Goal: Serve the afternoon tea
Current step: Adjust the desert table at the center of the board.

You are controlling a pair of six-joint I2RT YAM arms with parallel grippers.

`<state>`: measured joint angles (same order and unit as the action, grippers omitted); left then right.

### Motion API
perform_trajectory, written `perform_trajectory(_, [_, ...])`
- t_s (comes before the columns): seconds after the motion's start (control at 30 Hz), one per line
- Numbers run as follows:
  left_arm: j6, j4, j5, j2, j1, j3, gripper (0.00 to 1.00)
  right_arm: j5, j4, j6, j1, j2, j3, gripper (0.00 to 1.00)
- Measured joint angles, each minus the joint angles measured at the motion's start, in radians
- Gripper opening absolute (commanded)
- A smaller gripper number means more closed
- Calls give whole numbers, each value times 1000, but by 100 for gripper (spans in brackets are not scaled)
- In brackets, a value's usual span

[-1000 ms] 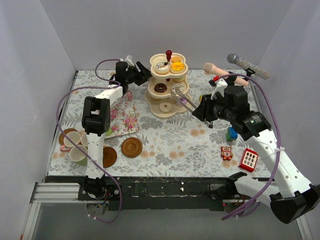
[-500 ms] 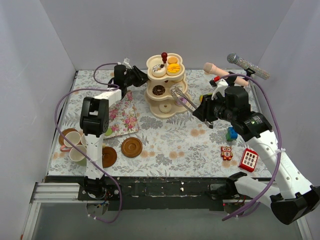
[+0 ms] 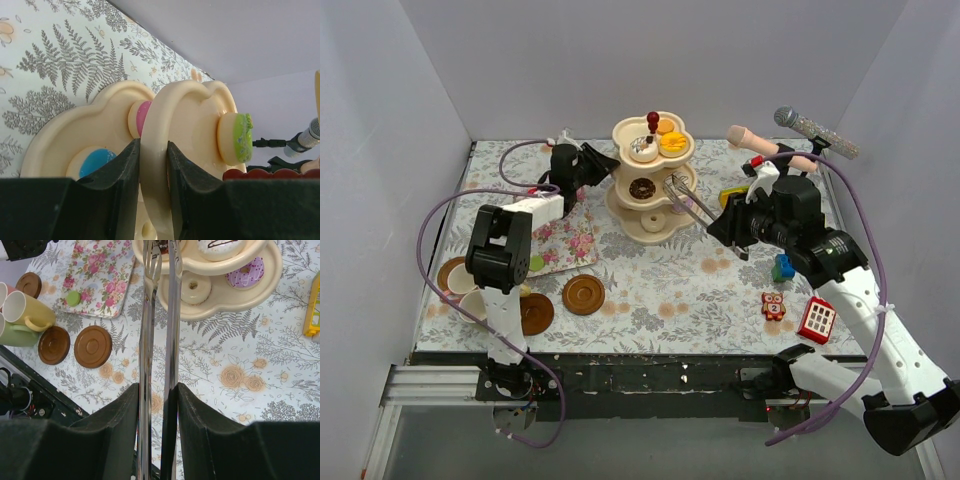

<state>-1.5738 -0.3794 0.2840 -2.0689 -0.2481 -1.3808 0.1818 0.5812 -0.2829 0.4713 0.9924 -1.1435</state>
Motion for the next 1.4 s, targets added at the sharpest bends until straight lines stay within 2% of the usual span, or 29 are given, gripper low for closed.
perform_trajectory(0.53, [-102,-41,-538,225,-209,283,0,-5,9,-2,-1,-43,37,41])
perform_trajectory(0.73, [-122,-43,-727,268,-275,327,0,-11,20,-3,-1,-43,45,41])
perform_trajectory(0.87, [-137,-39,-804,269,-303,327,0,-15,24,-4,-1,-43,46,41])
perform_trajectory(0.9, [-140,-37,-814,269,-306,327,2,-15,24,-5,-1,-43,46,41])
perform_trajectory(1.1, [-117,-30,-819,269,-310,327,48,-15,24,-7,-1,-43,46,41])
perform_trajectory(1.17, [-89,-31,-817,272,-312,327,58,-10,22,-7,-1,-43,46,41])
perform_trajectory(1.27, [-53,-32,-807,292,-315,327,67,4,22,-8,-1,-43,46,41])
perform_trajectory(1.4, [-21,-34,-787,341,-312,349,69,13,22,-9,-1,-44,46,41])
